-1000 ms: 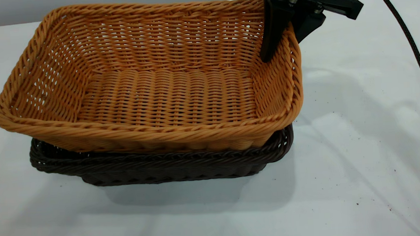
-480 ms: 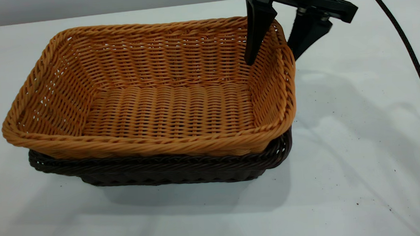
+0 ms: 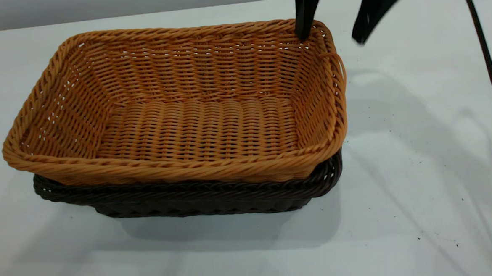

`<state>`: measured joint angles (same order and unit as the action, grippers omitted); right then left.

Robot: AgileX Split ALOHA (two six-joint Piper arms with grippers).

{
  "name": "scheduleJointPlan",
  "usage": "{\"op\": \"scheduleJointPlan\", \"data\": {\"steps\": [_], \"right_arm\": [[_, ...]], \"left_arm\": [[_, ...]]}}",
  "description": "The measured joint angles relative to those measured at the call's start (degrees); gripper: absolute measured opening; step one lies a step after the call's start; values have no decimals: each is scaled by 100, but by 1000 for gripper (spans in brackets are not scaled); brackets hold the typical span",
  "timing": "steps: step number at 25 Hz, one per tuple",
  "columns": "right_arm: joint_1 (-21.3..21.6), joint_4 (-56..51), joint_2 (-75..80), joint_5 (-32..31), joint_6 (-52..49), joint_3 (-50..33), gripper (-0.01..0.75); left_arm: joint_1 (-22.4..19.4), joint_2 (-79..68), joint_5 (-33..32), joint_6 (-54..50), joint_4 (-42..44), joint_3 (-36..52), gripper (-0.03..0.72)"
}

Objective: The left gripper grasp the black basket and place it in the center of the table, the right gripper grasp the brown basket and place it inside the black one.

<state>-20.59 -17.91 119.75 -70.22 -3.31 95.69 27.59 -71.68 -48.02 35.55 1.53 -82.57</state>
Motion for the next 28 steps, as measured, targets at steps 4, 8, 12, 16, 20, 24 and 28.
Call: {"op": "scheduleJointPlan", "data": {"steps": [4,8,12,16,20,24,28], "right_arm": [[0,721,-19,5,-79,481,550],[0,1294,-66,5,-246,896,474],[0,1373,-311,5,-145,1103,258],[0,1373,-753,5,196,1102,35],[0,1442,-1432,5,230,1102,2],[0,1440,-2288,5,176,1102,1],[0,1445,-3188,-7,154,1102,0]], "left_arm": [[0,0,-151,0,58,0,-1],[0,0,-172,0,71,0,-1],[0,0,-172,5,71,0,-1],[0,0,-154,5,66,0,-1],[0,62,-354,-56,175,0,-1],[0,338,-405,-721,488,-7,-1],[0,837,-710,-1577,1042,-12,-1]]}}
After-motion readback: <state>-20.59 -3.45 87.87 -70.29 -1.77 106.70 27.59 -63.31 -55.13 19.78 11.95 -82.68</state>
